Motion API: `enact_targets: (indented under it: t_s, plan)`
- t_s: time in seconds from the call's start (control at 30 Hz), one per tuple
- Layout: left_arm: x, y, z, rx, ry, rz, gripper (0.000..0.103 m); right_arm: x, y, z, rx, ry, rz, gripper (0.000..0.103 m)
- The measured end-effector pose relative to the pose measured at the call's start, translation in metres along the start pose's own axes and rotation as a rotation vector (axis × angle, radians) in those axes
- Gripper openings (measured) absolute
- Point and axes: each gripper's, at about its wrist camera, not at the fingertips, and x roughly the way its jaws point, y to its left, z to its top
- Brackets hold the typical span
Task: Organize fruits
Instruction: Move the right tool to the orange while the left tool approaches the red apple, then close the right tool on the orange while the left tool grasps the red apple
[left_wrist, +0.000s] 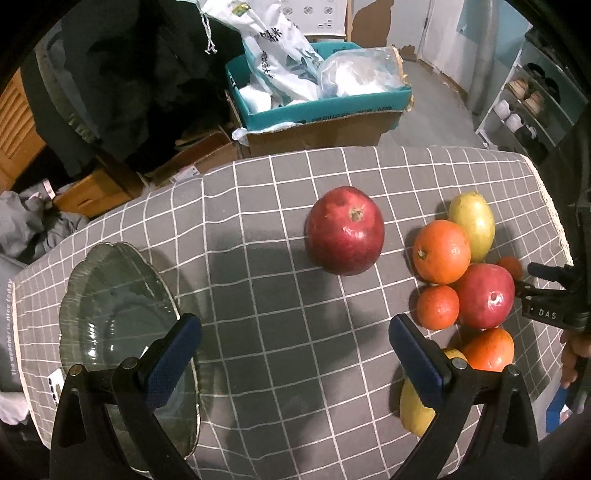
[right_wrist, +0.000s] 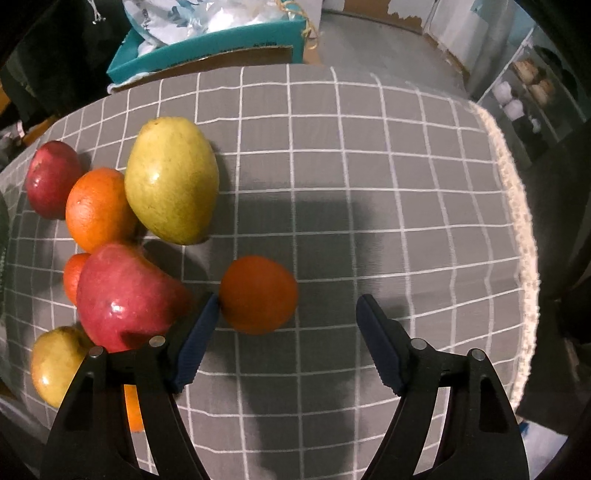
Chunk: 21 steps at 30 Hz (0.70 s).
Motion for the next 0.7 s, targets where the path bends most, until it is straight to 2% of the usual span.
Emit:
enact_targets:
  t_s: [0.2,0.27,0.33,0.37,0.53,0.7]
  plan:
    - [0.01,-0.005,0.01,0.0,0.009,-0.014,0.102,0.004,-0.008,0.002,0.052,0.013,0.075,0.068]
    - [0.013,-0.007,0.015,0.002,0.012,-0.017,0.102,0.004,-0.01,0.001,0.061,0.02,0.11,0.06]
    - [0.017,-0.01,0.019,0.005,0.012,-0.017,0.102,0.003,-0.011,-0.002,0.061,0.028,0.14,0.045]
    - [0.02,-0.012,0.022,0.006,0.012,-0.017,0.102,0.001,-0.009,-0.002,0.055,0.027,0.147,0.044]
    - [0.033,-0.017,0.033,0.001,0.028,-0.04,0.102,0.001,0.002,0.003,0.026,0.008,0.085,0.043]
    - [0.047,-0.02,0.043,-0.017,0.046,-0.046,0.102,-0.006,-0.003,0.012,0.026,-0.053,0.024,0.043]
